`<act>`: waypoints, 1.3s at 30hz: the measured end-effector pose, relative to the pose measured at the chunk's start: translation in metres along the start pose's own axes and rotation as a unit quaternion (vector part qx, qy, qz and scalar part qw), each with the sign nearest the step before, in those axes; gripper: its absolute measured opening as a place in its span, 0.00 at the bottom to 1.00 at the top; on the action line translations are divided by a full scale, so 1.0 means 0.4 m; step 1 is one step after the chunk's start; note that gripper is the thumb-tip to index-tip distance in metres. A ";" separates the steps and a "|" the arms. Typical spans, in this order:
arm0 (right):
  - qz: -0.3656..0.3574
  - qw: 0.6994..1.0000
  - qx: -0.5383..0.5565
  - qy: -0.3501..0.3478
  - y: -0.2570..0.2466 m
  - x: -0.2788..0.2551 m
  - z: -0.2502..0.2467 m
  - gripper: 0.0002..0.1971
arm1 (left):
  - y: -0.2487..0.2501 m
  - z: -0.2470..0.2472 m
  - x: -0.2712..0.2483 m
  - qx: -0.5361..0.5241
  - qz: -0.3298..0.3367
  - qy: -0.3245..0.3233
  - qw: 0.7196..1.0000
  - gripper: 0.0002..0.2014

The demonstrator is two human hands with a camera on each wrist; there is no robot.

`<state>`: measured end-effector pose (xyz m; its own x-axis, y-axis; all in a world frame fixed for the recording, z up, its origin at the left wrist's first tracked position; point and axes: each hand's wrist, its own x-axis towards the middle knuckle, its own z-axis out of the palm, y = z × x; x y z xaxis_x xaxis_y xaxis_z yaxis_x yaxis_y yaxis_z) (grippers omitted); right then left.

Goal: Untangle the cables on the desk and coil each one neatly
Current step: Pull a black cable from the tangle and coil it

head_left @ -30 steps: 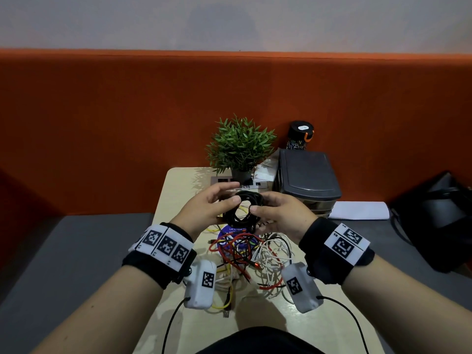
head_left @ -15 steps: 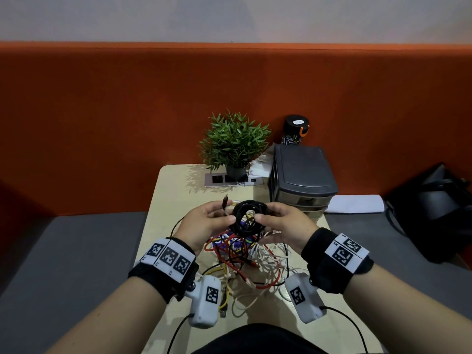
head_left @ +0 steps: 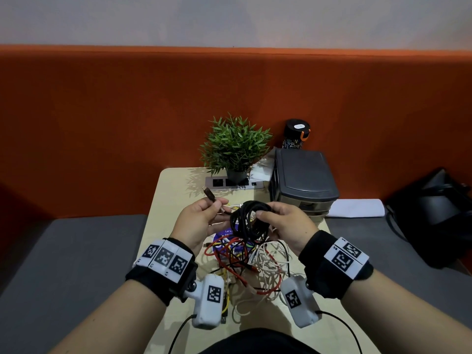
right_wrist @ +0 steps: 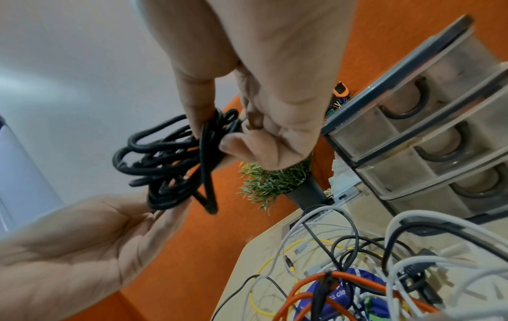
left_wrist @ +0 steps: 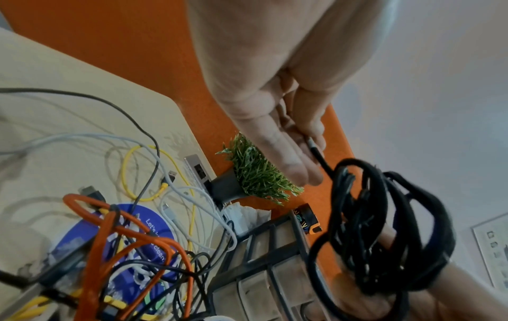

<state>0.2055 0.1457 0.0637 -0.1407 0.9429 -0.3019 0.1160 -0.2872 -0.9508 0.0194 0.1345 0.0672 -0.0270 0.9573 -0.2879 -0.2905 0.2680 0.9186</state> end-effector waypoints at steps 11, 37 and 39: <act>-0.014 0.996 -0.070 0.049 -0.029 0.013 -0.002 0.06 | -0.001 0.018 -0.046 0.228 0.196 -0.090 0.949 0.11; -0.003 0.999 0.042 0.019 -0.082 -0.013 0.001 0.04 | 0.043 0.000 -0.070 0.131 0.196 -0.052 0.970 0.12; -0.006 0.999 0.046 0.019 -0.083 -0.014 0.004 0.04 | 0.051 -0.001 -0.067 0.134 0.202 -0.033 0.970 0.10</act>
<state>0.2009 0.1497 0.0967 -0.1034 0.9519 -0.2886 0.0231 -0.2877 -0.9574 0.0141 0.1143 0.0935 -0.0220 0.9926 0.1196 -0.0103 -0.1199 0.9927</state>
